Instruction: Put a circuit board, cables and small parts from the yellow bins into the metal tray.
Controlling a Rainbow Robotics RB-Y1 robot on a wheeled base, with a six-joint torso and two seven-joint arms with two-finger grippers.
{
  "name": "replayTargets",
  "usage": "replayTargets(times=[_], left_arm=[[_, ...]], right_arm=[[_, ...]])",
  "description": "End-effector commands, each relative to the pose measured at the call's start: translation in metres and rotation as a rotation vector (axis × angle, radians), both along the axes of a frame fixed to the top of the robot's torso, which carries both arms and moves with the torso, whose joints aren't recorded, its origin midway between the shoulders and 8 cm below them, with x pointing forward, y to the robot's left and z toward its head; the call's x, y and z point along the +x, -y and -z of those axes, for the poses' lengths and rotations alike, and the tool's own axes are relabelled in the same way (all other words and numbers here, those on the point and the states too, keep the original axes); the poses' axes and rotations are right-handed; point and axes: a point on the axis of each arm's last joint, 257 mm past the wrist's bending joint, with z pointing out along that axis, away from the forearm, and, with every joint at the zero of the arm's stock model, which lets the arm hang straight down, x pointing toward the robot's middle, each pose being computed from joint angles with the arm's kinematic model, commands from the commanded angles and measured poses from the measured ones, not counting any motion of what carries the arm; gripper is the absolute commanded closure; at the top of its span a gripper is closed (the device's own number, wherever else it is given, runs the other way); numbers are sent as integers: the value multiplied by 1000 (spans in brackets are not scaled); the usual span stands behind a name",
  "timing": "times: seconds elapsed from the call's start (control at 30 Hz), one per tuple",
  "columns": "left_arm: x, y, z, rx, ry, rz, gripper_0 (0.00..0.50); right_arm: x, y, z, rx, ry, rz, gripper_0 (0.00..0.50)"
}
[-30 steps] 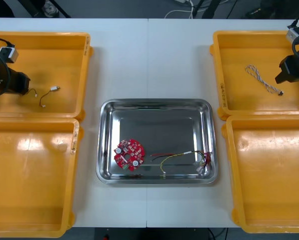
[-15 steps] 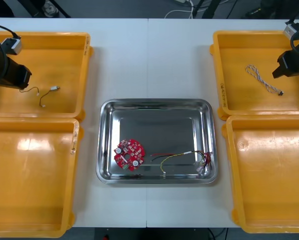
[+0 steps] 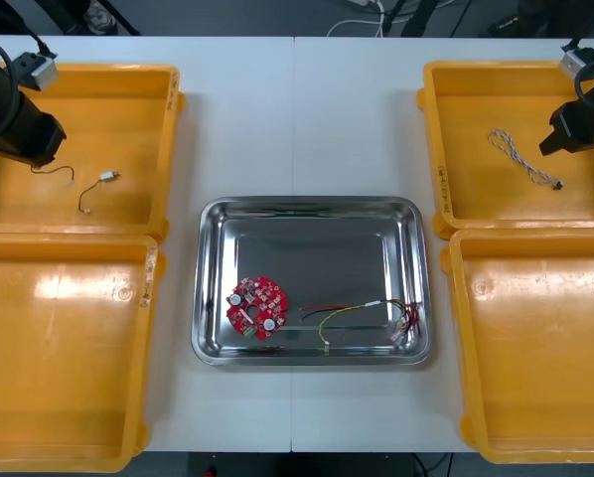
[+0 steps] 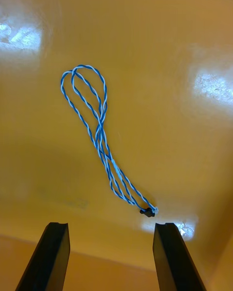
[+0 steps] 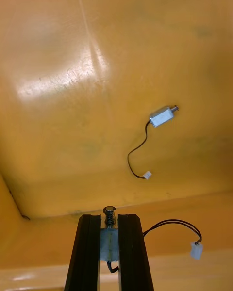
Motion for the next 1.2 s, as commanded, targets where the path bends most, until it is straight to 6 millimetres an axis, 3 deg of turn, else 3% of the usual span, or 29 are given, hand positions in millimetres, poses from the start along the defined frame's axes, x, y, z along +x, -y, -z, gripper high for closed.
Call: replayTargets(times=[0.03, 0.23, 0.4, 0.43, 0.57, 0.67, 0.93, 1.2], left_arm=[[-8, 25, -13, -84, 34, -136, 500], [-18, 58, -15, -68, 37, -115, 500], [-27, 97, -15, -95, 43, -94, 500], [-27, 97, -15, -95, 43, -94, 500], [-35, 135, -11, -125, 49, -72, 500], [-38, 147, -8, -132, 50, -61, 500], [-52, 204, 11, -177, 35, -34, 500], [-57, 239, 36, -208, 37, -43, 500]], right_arm=[[19, -11, -33, 6, 60, -51, 0], [25, -12, -30, 26, 54, -43, 0], [31, -7, -30, -15, 76, -62, 0], [31, -7, -30, -15, 76, -62, 0], [37, -6, -27, -73, 93, -94, 0], [40, -7, -27, -93, 99, -106, 0], [48, -16, -12, -181, 108, -179, 0], [51, -18, 4, -195, 123, -213, 0]])
